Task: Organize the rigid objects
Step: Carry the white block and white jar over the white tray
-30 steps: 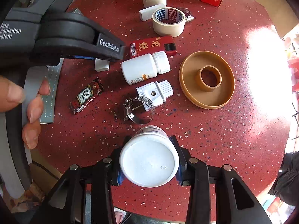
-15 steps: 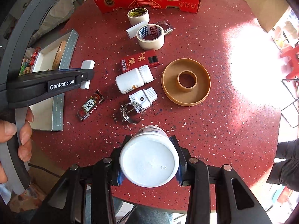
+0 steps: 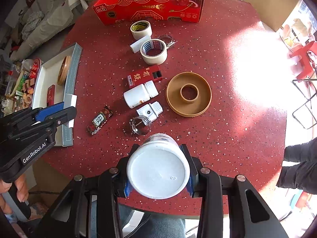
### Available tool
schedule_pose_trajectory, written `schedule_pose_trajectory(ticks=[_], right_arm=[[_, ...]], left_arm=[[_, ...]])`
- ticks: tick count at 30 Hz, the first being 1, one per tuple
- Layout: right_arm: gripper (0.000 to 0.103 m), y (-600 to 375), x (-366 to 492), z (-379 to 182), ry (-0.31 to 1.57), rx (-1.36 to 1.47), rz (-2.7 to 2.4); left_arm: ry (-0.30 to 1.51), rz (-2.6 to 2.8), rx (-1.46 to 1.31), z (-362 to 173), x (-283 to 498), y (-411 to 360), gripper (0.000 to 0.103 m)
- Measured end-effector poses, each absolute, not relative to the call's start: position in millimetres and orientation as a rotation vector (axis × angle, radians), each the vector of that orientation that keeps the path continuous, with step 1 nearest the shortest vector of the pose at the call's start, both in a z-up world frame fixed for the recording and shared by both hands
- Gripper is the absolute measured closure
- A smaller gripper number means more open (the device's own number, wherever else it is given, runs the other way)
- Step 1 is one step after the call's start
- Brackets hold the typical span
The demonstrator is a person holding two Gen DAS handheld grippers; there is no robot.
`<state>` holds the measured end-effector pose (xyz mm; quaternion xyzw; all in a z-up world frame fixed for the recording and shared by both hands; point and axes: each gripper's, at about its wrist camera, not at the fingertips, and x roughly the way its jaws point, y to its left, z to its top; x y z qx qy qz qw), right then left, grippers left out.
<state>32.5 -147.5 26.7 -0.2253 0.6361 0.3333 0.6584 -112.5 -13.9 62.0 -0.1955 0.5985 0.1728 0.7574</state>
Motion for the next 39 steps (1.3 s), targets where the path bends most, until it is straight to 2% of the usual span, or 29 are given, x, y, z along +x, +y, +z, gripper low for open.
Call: schedule_pose_trajectory(ticks=[24, 39], right_arm=[[0.061, -42.3, -35.3, 50.2, 1.357, -0.644, 1.000], [0.061, 50.5, -110.4, 45.3, 1.330, -0.759, 1.252]], left_arm=[[1.168, 0.721, -0.646, 53.8, -222.8, 68.9, 0.078], [1.182, 0.863, -0.744, 29.5, -259.9, 90.2, 0.078]])
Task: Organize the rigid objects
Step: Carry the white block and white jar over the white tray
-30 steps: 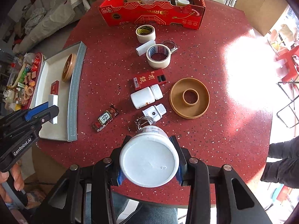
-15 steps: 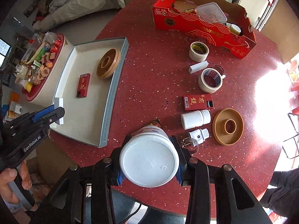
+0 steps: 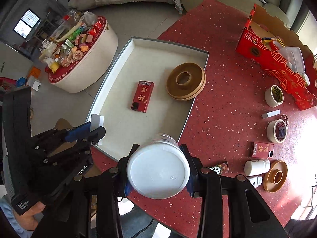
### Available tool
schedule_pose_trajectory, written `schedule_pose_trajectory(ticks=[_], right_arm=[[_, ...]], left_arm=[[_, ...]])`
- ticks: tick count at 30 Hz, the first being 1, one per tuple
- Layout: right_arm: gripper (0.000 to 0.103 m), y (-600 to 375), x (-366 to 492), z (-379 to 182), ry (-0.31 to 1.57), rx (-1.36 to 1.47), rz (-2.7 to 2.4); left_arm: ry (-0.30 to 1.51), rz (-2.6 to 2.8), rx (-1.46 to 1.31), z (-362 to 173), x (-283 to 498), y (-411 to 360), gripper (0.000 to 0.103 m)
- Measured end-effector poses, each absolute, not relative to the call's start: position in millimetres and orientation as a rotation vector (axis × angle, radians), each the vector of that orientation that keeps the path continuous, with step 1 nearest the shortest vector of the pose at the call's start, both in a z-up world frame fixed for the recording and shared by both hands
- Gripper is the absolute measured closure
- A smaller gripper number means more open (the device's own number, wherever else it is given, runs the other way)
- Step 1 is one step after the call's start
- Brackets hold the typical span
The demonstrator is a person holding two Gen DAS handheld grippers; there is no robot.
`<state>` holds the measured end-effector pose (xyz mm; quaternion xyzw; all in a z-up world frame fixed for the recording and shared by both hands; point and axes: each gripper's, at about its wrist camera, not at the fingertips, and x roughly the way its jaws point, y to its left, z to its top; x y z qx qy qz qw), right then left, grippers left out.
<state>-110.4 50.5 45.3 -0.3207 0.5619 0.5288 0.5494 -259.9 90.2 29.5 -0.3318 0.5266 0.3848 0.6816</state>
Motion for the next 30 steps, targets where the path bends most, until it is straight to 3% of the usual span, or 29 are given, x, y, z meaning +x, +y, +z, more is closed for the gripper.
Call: schedule_pose_trajectory(ticks=[30], right_arm=[[0.061, 117.4, -104.4, -5.0, 1.405, -0.786, 1.234]], left_arm=[[1.293, 0.840, -0.753, -22.5, -231.6, 113.2, 0.078]])
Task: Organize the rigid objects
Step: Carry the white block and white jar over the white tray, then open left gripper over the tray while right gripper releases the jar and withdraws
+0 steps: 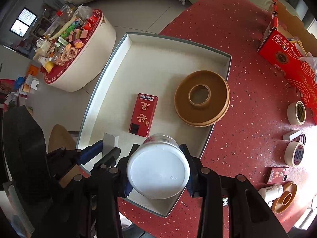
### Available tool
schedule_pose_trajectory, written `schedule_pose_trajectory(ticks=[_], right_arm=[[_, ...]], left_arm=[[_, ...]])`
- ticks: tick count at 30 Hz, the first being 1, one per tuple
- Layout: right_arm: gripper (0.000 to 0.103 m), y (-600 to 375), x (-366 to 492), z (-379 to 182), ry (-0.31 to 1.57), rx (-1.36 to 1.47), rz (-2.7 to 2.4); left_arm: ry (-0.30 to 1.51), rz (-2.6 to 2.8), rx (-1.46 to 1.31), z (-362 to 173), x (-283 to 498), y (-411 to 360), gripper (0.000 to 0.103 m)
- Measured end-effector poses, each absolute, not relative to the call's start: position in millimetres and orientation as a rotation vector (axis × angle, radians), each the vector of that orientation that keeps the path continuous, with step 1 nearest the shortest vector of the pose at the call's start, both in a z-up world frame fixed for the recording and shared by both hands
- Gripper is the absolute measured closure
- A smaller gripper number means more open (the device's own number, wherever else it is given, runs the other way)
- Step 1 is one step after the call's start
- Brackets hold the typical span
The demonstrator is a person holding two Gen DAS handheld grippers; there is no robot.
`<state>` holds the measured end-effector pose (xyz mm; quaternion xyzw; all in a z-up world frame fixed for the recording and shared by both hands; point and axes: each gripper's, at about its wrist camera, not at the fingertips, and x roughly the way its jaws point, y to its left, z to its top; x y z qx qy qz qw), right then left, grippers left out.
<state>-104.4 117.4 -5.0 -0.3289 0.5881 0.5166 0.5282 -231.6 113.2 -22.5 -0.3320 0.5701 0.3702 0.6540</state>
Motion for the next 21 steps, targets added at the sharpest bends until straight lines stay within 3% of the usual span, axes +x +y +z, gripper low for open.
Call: schedule_pose_trajectory(ticks=[7, 9, 10, 11, 13, 14, 21], right_arm=[[0.061, 130.1, -100.4, -21.3, 1.421, -0.781, 1.237], [0.060, 130.9, -96.2, -25.0, 1.446, -0.754, 1.243], [0.053, 131.2, -94.0, -25.9, 1.453, -0.744, 1.242], [0.040, 132.0, -91.7, -26.2, 1.456, -0.738, 1.235], [0.016, 131.8, -84.7, -23.6, 1.443, -0.722, 1.203], [0.011, 130.0, -80.5, -20.3, 1.438, -0.694, 1.200], [0.011, 102.8, -61.8, 9.5, 1.391, -0.628, 1.166]], left_arm=[[1.298, 0.806, -0.757, -33.1, -224.7, 116.4, 0.078], [1.299, 0.805, -0.747, -34.9, -224.5, 117.2, 0.071], [1.297, 0.799, -0.752, -35.6, -224.8, 118.0, 0.051], [1.291, 0.800, -0.762, -35.8, -226.0, 118.9, 0.022], [1.272, 0.816, -0.786, -33.8, -229.5, 122.2, 0.000], [1.264, 0.826, -0.789, -32.9, -230.9, 123.7, 0.000], [1.265, 0.831, -0.753, -28.3, -225.6, 123.4, 0.000]])
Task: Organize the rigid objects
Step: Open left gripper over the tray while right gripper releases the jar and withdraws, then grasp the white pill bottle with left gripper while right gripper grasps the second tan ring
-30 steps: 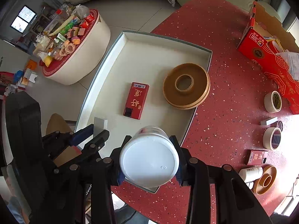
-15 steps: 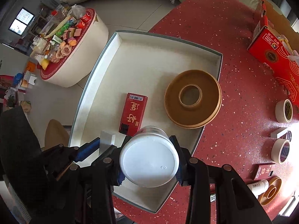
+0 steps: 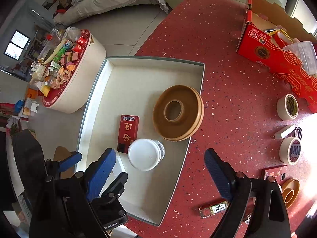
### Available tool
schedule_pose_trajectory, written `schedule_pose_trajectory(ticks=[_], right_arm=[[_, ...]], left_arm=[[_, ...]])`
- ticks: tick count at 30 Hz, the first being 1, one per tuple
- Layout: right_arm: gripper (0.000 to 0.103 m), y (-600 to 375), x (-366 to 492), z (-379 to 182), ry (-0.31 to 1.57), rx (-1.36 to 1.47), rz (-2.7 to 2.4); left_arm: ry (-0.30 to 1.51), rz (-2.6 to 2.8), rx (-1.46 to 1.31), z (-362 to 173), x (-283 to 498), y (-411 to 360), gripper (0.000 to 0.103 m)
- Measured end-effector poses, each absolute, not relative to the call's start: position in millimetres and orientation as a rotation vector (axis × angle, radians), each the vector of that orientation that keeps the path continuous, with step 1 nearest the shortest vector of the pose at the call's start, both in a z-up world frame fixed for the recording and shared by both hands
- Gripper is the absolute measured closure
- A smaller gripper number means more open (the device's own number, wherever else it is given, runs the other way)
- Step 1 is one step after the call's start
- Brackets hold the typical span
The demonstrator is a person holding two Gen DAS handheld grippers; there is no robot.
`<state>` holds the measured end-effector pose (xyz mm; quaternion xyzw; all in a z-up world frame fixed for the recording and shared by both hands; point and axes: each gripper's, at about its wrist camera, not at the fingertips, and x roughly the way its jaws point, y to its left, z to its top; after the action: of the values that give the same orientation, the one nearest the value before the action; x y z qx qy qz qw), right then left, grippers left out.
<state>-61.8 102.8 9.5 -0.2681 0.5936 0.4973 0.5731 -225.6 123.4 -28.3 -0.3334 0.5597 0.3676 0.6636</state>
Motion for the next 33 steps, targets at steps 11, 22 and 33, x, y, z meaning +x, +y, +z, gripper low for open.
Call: schedule_pose_trajectory(ticks=[11, 22, 33], right_arm=[[0.011, -38.3, -34.2, 10.5, 1.437, -0.628, 0.950], [0.011, -159.1, -24.3, -27.4, 1.680, -0.579, 0.716], [0.011, -198.4, -10.0, -36.7, 1.692, -0.562, 0.593]], left_arm=[[1.266, 0.673, -0.667, 0.2, -191.4, 78.4, 0.000], [1.438, 0.138, -0.445, -7.1, -128.4, -30.0, 0.000], [1.550, 0.090, -0.416, -26.0, -95.0, -69.8, 0.000]])
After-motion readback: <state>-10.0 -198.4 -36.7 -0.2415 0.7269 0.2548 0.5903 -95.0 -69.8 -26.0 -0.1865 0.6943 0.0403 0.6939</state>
